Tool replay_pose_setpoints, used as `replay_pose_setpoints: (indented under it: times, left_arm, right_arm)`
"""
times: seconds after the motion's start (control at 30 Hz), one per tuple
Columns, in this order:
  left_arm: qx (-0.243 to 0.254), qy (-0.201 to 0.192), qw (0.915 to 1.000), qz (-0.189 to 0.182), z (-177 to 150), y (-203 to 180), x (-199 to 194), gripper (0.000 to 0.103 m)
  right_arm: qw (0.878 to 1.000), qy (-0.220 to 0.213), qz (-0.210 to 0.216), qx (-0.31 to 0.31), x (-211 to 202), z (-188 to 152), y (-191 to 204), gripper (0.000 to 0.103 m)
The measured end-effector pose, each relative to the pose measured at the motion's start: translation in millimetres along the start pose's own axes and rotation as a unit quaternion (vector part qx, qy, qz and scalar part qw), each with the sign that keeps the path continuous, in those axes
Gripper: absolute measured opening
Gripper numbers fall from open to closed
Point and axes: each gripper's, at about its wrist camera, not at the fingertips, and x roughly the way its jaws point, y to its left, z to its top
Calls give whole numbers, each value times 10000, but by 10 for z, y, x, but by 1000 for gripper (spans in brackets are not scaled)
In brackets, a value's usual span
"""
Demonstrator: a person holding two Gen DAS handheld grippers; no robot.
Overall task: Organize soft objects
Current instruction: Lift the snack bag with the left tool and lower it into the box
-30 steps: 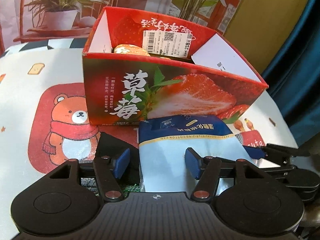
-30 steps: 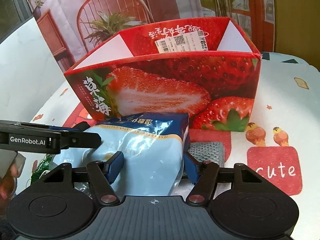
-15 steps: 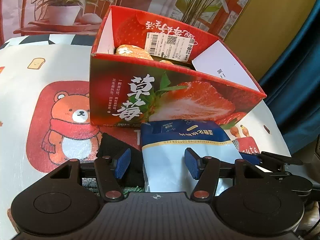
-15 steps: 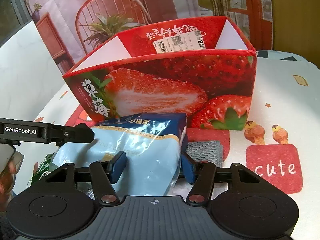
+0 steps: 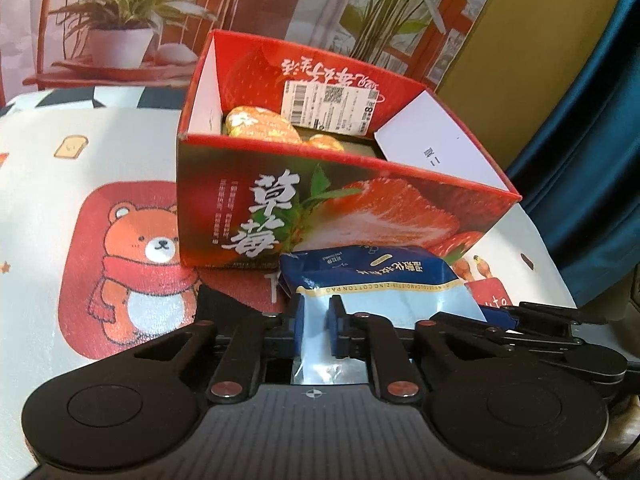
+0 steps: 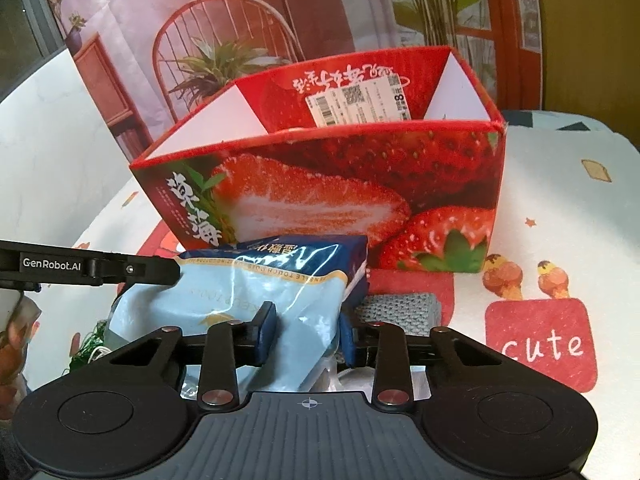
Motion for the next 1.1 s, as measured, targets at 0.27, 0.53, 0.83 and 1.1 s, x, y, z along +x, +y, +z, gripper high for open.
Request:
replay_pose_setpoints:
  times: [0.27, 0.53, 0.83, 1.1]
  left_arm:
    - [134, -360, 9993, -32, 117, -117, -308, 12]
    - [251, -884, 9957, -94, 257, -222, -714, 12]
    - [345, -1418, 9891, -196, 493, -370, -978, 12]
    - [457, -1455, 9883, -94, 864, -425, -758, 12]
  right_arm:
    - [9996, -252, 93, -40, -205, 99, 77, 29]
    - [9971, -664, 300, -220, -498, 300, 226, 28]
    - [9918, -1096, 460, -475, -754, 670, 299, 28]
    - [9889, -1218, 269, -805, -669, 1039, 220, 28]
